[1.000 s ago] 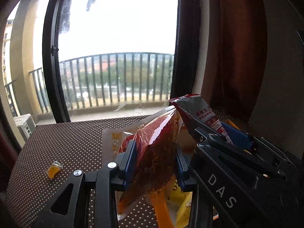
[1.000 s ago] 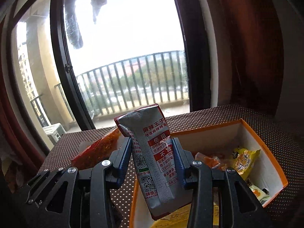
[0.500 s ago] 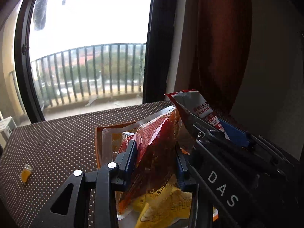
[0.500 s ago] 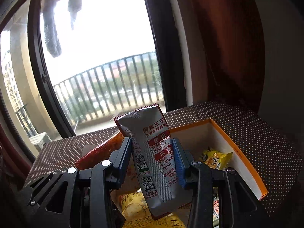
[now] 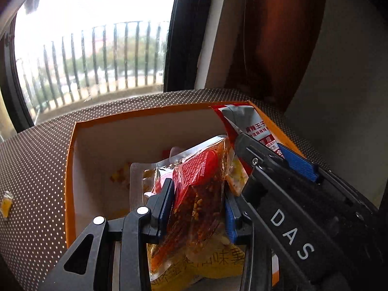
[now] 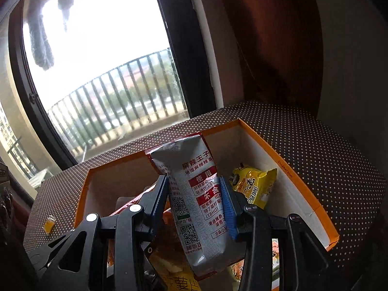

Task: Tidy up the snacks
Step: 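Lower both tools into the box and open them to drop the packs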

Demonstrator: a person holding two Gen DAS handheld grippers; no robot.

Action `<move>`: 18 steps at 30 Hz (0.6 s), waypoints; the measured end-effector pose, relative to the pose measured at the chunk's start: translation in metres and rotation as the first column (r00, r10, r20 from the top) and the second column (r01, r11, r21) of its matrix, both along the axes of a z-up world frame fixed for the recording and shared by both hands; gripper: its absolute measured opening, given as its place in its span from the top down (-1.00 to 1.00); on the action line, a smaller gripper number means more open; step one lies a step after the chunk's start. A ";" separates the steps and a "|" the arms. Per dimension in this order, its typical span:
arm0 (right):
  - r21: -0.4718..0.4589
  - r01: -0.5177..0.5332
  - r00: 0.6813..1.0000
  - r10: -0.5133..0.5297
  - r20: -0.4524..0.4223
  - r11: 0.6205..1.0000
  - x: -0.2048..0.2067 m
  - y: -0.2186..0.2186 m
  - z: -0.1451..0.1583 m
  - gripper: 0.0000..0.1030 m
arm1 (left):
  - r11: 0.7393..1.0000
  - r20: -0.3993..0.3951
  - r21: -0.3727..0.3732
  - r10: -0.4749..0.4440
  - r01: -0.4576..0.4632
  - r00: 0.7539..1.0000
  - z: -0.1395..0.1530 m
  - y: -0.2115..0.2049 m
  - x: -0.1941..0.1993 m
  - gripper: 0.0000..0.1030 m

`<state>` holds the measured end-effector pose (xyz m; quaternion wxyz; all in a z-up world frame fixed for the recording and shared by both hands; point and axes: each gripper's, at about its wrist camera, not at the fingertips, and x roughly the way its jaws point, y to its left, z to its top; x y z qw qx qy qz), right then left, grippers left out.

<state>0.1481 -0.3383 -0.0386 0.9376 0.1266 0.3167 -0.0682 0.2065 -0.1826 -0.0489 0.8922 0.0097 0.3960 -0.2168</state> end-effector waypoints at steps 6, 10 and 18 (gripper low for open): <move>0.018 -0.013 0.998 0.014 -0.054 1.000 0.008 0.000 -0.016 0.11 | 0.994 -0.001 0.095 0.056 -0.056 0.998 -0.004 0.010 0.012 -0.19; 0.028 -0.057 0.997 0.058 -0.056 0.998 0.013 0.011 -0.018 0.12 | 0.990 -0.005 0.115 0.081 -0.080 0.997 0.000 0.018 0.009 -0.53; 0.006 -0.153 0.988 0.153 -0.034 0.988 0.012 0.042 -0.005 0.11 | 0.983 0.089 0.104 0.142 -0.151 0.986 0.019 0.051 -0.019 -0.63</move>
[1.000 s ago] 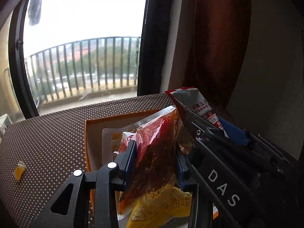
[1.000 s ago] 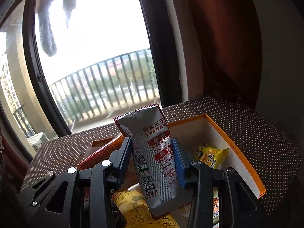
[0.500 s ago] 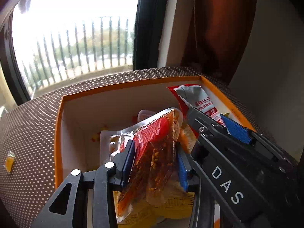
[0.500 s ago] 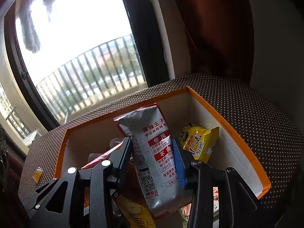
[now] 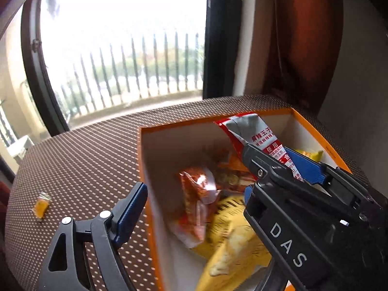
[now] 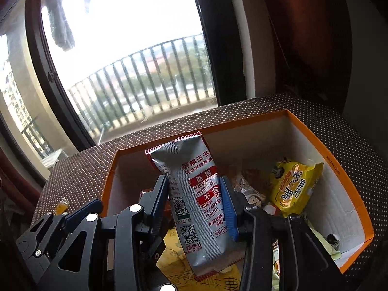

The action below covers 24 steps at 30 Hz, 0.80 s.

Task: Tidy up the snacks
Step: 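Lower both tools into the box and open them to drop the packs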

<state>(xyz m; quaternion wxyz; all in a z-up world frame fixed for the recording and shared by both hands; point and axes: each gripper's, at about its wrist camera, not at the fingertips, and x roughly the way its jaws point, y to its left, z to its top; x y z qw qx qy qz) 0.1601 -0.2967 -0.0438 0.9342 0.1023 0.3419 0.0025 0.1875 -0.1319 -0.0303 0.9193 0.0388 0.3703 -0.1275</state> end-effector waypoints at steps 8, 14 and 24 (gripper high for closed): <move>-0.021 -0.045 0.998 0.044 -0.042 0.999 0.019 0.022 0.002 0.08 | 1.000 -0.049 -0.015 0.015 -0.016 0.999 0.000 0.012 0.011 -0.64; -0.078 -0.064 0.992 0.055 -0.110 0.995 0.032 0.035 0.000 -0.21 | 1.000 -0.055 -0.012 0.008 -0.009 0.998 -0.006 0.013 0.021 -0.64; -0.080 -0.052 0.989 0.040 -0.145 0.995 0.028 0.031 -0.008 -0.72 | 1.000 -0.075 0.009 -0.019 0.020 0.997 -0.012 0.009 0.011 -0.64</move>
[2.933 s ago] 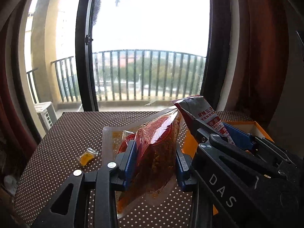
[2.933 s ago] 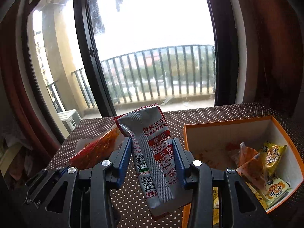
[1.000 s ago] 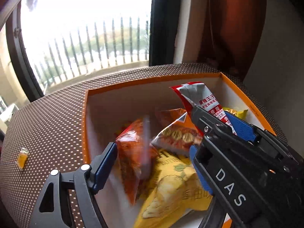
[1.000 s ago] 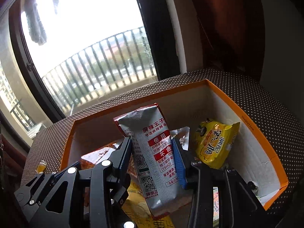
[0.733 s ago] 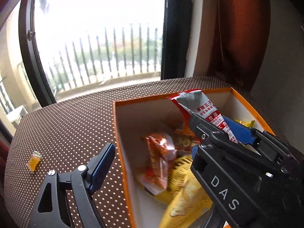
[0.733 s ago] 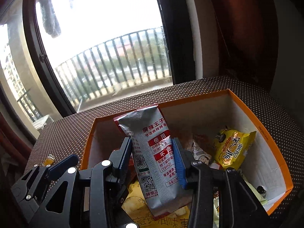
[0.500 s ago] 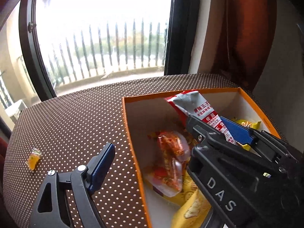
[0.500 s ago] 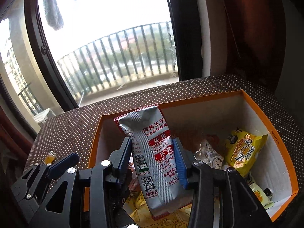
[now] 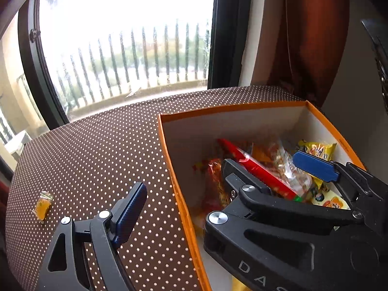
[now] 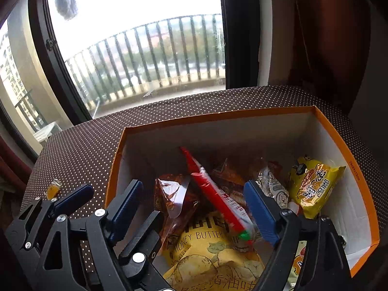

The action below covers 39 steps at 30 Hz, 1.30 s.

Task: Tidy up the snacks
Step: 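Lower both tools into the box and open them to drop the packs, then withdraw both open tools from the box toward the yellow jelly candy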

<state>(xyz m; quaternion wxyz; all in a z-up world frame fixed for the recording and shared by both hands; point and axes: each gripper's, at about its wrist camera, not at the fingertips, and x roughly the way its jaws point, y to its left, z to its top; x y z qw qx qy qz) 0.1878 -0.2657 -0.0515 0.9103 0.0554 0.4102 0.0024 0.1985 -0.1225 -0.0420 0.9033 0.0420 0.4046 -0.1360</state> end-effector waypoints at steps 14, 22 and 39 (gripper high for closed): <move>0.002 0.021 0.996 -0.021 0.092 1.000 -0.047 0.006 0.021 -0.72 | 0.999 0.092 -0.037 -0.008 0.012 0.996 0.018 0.005 -0.045 -0.65; 0.000 0.000 0.984 0.000 0.179 1.000 -0.076 0.016 0.039 -0.72 | 0.998 0.176 -0.054 0.000 0.010 0.984 0.034 0.016 -0.077 -0.65; -0.054 -0.030 0.941 0.046 0.334 0.998 -0.113 0.067 0.062 -0.72 | 0.994 0.311 -0.081 0.099 -0.077 0.945 0.050 0.067 -0.115 -0.76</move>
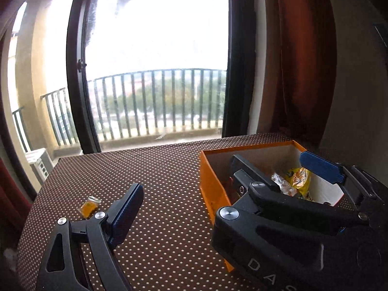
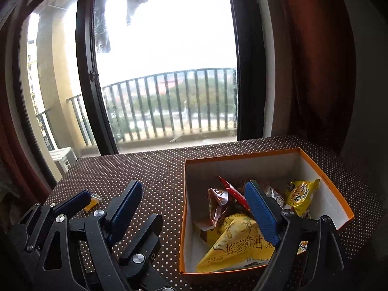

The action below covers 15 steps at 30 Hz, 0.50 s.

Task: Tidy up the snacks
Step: 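Withdraw both open tools from the box toward the yellow jelly candy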

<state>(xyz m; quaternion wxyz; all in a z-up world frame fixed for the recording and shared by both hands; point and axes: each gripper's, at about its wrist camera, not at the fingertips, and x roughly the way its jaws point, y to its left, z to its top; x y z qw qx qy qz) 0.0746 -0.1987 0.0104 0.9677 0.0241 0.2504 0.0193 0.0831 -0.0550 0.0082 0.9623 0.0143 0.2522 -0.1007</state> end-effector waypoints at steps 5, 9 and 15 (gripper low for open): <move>-0.012 -0.023 1.000 0.023 0.004 1.000 0.001 0.018 -0.002 -0.72 | 0.999 0.022 0.011 0.049 -0.049 0.999 -0.001 0.019 -0.002 -0.87; -0.019 -0.032 0.999 0.032 0.010 0.999 0.005 0.033 -0.004 -0.74 | 0.994 0.046 0.016 0.108 -0.109 0.993 -0.004 0.034 -0.001 -0.99; -0.011 -0.075 0.997 0.075 0.004 0.997 0.015 0.055 -0.011 -0.89 | 0.989 0.030 0.009 0.149 -0.149 0.988 -0.013 0.054 0.007 -0.99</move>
